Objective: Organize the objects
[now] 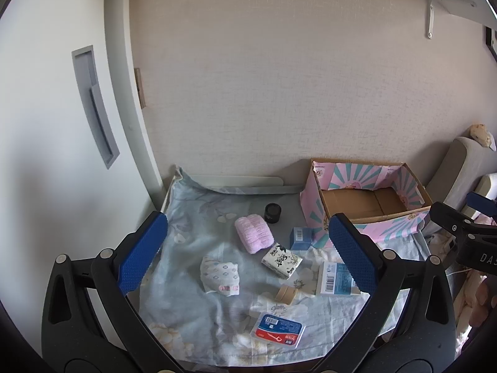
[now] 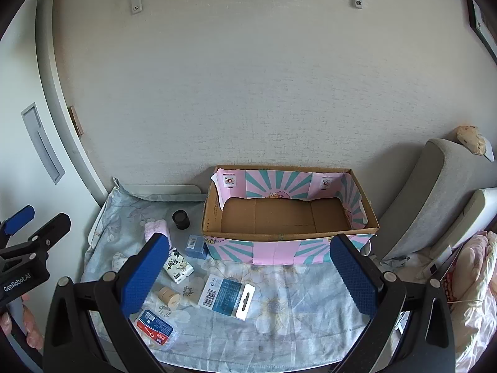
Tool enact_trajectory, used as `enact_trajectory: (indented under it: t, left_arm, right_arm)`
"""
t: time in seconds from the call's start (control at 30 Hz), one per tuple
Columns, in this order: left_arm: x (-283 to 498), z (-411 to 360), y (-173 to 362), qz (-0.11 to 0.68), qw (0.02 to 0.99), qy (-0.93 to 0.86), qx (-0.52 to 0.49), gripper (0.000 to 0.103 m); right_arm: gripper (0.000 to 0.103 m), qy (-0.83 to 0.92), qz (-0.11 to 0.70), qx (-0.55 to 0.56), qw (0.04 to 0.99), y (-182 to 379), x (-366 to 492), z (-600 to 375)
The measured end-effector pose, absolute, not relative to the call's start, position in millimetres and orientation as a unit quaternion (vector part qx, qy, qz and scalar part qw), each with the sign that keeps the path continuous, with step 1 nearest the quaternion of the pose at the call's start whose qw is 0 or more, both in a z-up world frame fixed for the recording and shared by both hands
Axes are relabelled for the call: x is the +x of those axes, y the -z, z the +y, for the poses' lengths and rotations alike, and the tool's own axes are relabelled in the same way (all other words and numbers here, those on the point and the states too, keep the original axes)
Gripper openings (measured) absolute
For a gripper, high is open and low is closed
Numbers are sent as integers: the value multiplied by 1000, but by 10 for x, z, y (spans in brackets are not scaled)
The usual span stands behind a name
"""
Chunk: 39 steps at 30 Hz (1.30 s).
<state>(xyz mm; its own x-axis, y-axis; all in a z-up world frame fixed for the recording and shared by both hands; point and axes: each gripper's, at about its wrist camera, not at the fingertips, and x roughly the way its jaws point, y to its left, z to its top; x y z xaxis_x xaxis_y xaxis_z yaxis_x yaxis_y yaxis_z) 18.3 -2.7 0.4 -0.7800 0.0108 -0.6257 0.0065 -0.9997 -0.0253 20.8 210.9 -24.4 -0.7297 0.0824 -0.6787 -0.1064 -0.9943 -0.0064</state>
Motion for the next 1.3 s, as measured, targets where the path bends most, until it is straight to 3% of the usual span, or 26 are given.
enact_trajectory:
  t: [1.3]
  left_arm:
    - [215, 3, -20, -12, -4, -946, -325, 103]
  right_arm:
    - [103, -934, 7, -354, 46, 183, 221, 2046]
